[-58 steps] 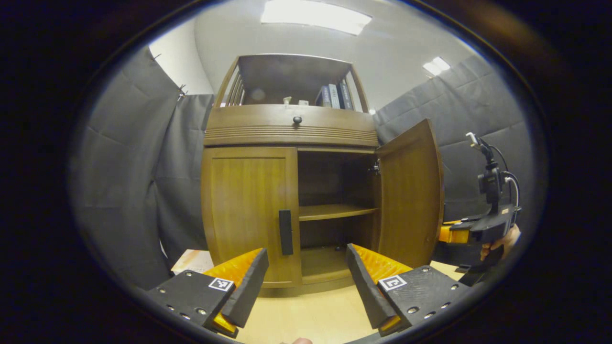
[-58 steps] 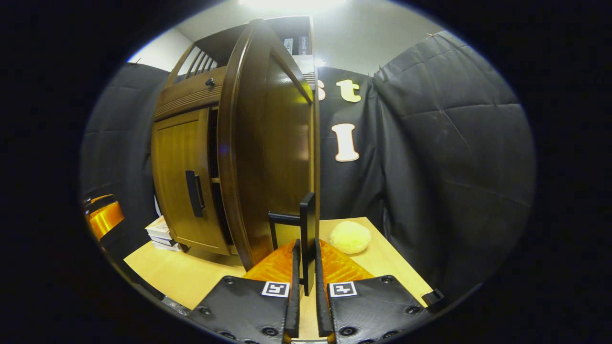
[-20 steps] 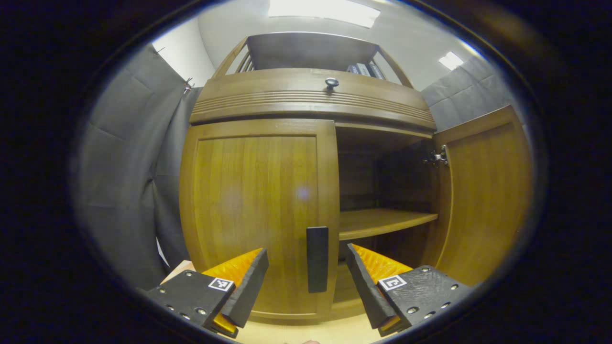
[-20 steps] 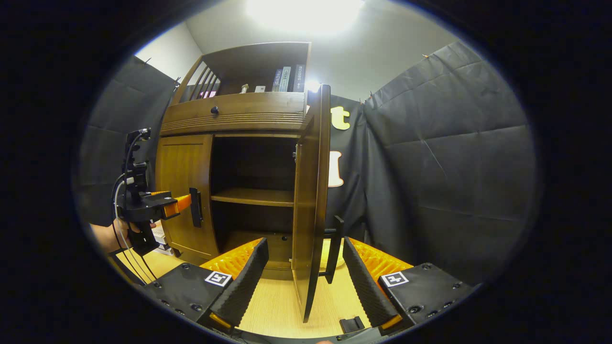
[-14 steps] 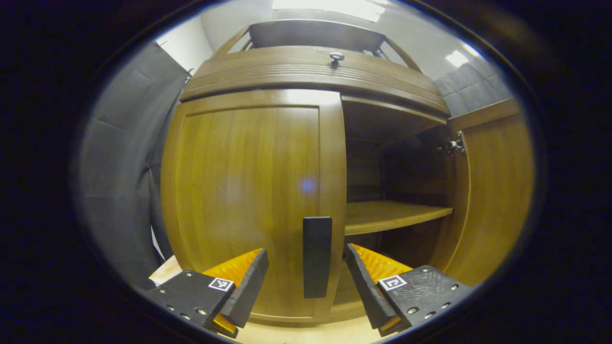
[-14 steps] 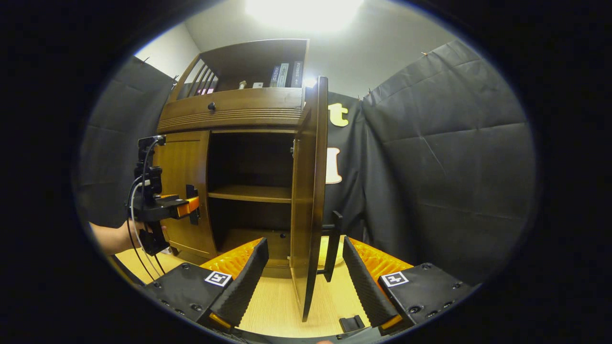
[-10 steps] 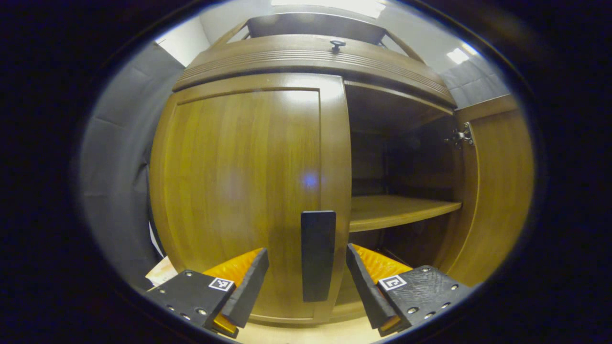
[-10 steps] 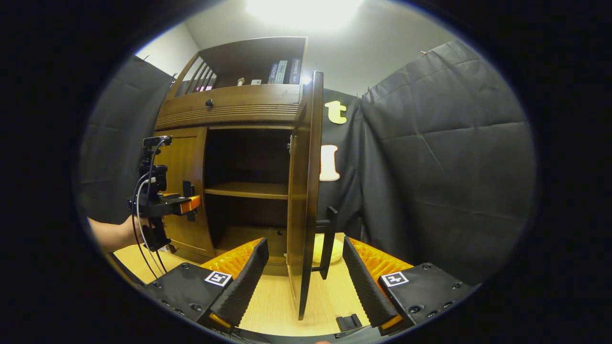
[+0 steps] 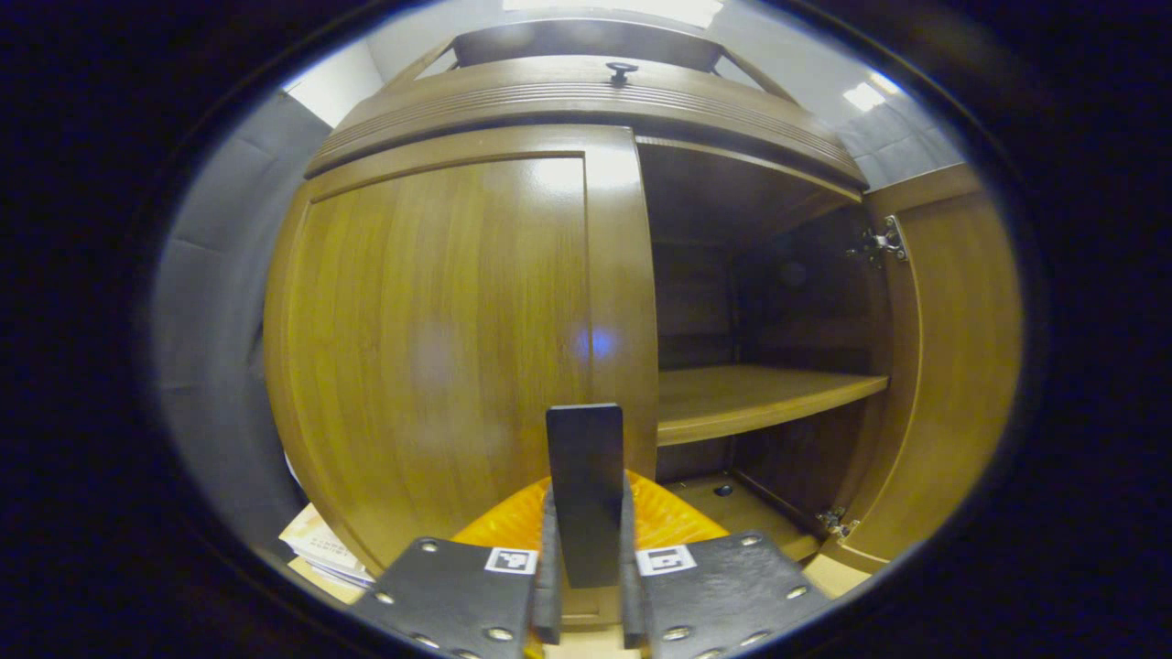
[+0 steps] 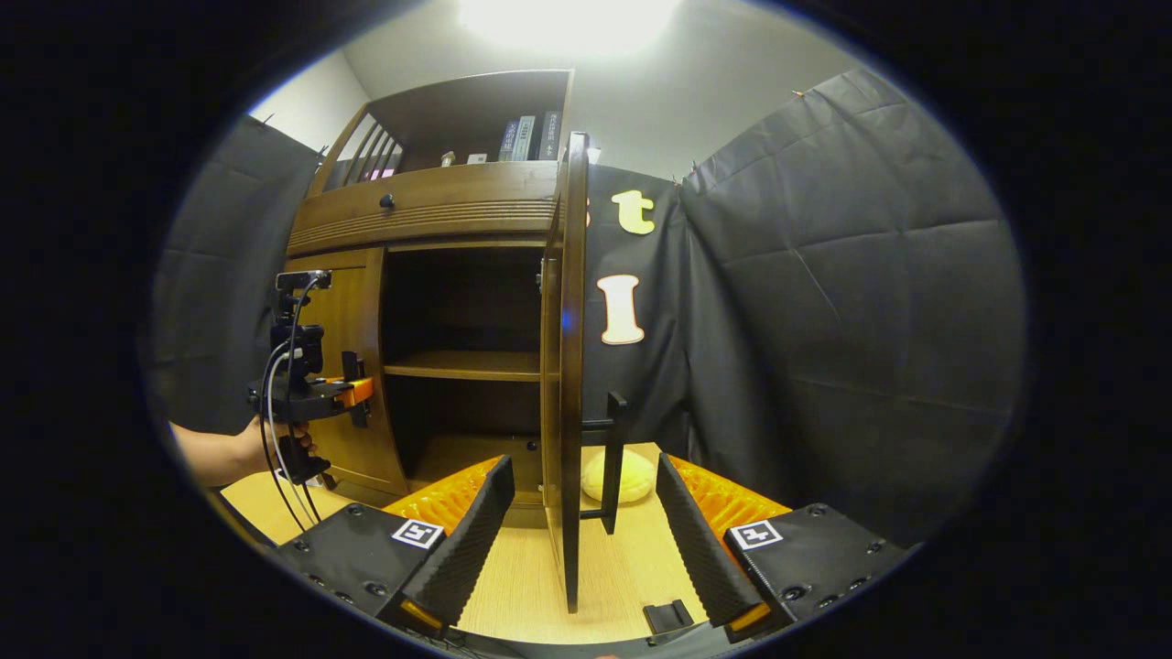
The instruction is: Open the right door of the double-door shoe cabinet with the right hand, and open the left door with the left hand.
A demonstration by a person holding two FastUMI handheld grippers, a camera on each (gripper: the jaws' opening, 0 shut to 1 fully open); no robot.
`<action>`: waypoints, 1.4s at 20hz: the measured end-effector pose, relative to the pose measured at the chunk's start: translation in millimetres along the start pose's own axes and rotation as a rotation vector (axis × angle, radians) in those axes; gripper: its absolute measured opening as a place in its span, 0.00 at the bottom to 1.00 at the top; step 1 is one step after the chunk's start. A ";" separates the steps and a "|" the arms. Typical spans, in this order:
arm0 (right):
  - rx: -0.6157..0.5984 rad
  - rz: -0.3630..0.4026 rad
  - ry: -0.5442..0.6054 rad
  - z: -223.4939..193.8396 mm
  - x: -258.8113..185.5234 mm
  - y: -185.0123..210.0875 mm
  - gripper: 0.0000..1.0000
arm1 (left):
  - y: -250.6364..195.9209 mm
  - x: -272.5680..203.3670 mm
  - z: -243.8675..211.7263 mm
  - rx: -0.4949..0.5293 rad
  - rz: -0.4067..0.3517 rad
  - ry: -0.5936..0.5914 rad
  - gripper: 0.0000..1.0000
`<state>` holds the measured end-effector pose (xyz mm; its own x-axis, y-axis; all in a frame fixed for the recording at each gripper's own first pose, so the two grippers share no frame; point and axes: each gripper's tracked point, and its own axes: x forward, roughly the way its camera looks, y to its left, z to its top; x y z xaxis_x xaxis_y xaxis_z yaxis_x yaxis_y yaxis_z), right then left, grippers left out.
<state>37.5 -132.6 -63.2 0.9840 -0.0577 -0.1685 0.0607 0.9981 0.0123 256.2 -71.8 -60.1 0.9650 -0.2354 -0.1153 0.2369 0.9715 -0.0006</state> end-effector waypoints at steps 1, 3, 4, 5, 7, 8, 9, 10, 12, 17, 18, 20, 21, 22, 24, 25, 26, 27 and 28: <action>0.002 0.002 -0.003 1.1 -0.1 1.5 0.97 | -0.1 0.0 -0.3 -0.014 -0.001 0.005 0.26; 0.002 0.007 -0.010 2.7 -2.3 3.3 0.96 | 0.5 -2.2 0.6 -0.023 -0.007 0.017 0.23; 0.004 0.011 -0.012 2.9 -3.5 4.5 0.97 | 0.4 -3.0 1.5 -0.020 -0.012 0.015 0.22; 0.005 0.013 -0.013 3.3 -3.7 5.6 0.98 | -0.1 -4.2 2.8 -0.022 -0.016 0.018 0.20; 0.009 0.016 -0.015 4.1 -5.1 7.7 0.98 | 0.3 -9.7 6.8 -0.025 -0.019 0.017 0.19; 0.010 0.020 -0.016 4.4 -6.4 10.0 0.97 | 1.3 -16.3 5.5 -0.028 -0.021 0.016 0.20; 0.008 0.023 -0.014 3.5 -6.9 11.9 0.97 | 1.8 -23.8 3.9 -0.029 -0.024 0.015 0.22; 0.005 0.026 -0.014 3.2 -8.0 14.3 0.98 | 3.1 -33.5 1.6 -0.030 -0.027 0.014 0.21; 0.001 0.034 -0.012 2.8 -9.7 19.6 0.98 | 4.0 -44.5 2.1 -0.039 -0.035 0.014 0.20; -0.005 0.069 -0.018 5.3 -10.8 39.2 0.97 | 11.4 -74.2 2.5 -0.057 -0.049 0.016 0.21; -0.006 0.075 -0.021 6.3 -11.5 43.2 0.98 | 13.7 -79.7 3.5 -0.061 -0.052 0.016 0.21; -0.008 0.092 -0.023 6.9 -13.5 52.6 0.98 | 18.3 -93.4 4.0 -0.069 -0.055 0.016 0.21; -0.011 0.100 -0.024 7.3 -14.3 56.6 0.98 | 20.9 -99.5 4.6 -0.075 -0.054 0.016 0.21; -0.014 0.106 -0.025 8.5 -15.7 60.9 0.98 | 23.5 -106.6 3.9 -0.080 -0.054 0.014 0.21; -0.017 0.119 -0.030 9.8 -16.8 68.0 0.97 | 29.7 -118.4 3.4 -0.088 -0.053 0.012 0.22; -0.016 0.126 -0.031 10.9 -17.1 72.2 0.97 | 33.5 -123.6 3.3 -0.090 -0.054 0.010 0.22; -0.016 0.134 -0.033 11.6 -18.2 76.0 0.97 | 36.6 -128.0 2.0 -0.091 -0.054 0.009 0.20; -0.016 0.142 -0.035 12.3 -18.3 81.0 0.97 | 40.4 -133.3 2.5 -0.091 -0.052 0.005 0.21; -0.015 0.151 -0.036 13.0 -19.0 85.9 0.97 | 43.1 -138.3 2.8 -0.090 -0.051 0.006 0.20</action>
<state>26.2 -46.1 -46.1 0.9872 0.0927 -0.1300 -0.0910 0.9957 0.0197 133.3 2.5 -41.5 0.9513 -0.2847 -0.1183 0.2744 0.9568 -0.0963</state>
